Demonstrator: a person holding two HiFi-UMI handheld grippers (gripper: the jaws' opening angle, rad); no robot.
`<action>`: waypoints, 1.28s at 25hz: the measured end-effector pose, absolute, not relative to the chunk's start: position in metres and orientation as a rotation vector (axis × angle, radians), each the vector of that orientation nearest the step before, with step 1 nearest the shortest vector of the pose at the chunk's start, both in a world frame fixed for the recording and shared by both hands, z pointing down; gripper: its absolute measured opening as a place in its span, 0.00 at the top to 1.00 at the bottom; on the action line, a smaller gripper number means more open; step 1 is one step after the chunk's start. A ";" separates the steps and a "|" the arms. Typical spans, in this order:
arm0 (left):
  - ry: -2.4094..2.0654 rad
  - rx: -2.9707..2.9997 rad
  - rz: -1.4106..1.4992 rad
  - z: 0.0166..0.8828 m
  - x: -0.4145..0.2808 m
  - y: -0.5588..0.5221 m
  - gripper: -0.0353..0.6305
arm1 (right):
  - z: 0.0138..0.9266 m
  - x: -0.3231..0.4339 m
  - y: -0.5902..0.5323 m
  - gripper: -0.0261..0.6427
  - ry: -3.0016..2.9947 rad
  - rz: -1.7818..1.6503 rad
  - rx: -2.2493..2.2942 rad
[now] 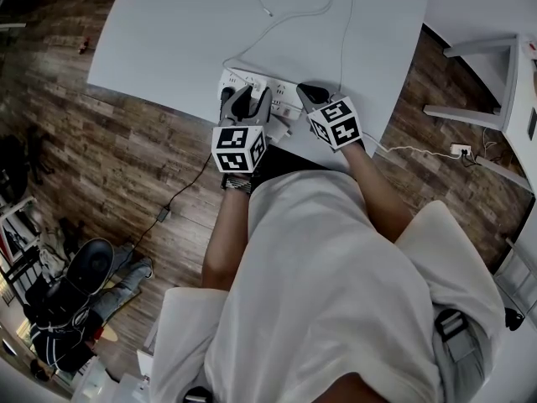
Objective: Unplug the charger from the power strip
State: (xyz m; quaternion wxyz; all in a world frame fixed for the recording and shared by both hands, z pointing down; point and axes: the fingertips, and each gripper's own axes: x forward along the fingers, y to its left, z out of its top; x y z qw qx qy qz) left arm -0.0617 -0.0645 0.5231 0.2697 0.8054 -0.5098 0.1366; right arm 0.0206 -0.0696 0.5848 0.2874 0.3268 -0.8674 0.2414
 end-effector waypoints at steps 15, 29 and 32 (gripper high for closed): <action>-1.396 2.121 0.633 0.537 -0.067 -0.064 0.71 | 0.584 0.021 -0.068 0.96 -2.295 0.669 0.869; -1.415 2.091 0.658 0.536 -0.075 -0.072 0.60 | 0.580 0.019 -0.069 0.96 -2.219 0.576 0.851; -1.423 2.097 0.632 0.531 -0.078 -0.067 0.60 | 0.567 0.022 -0.072 0.96 -2.239 0.590 0.895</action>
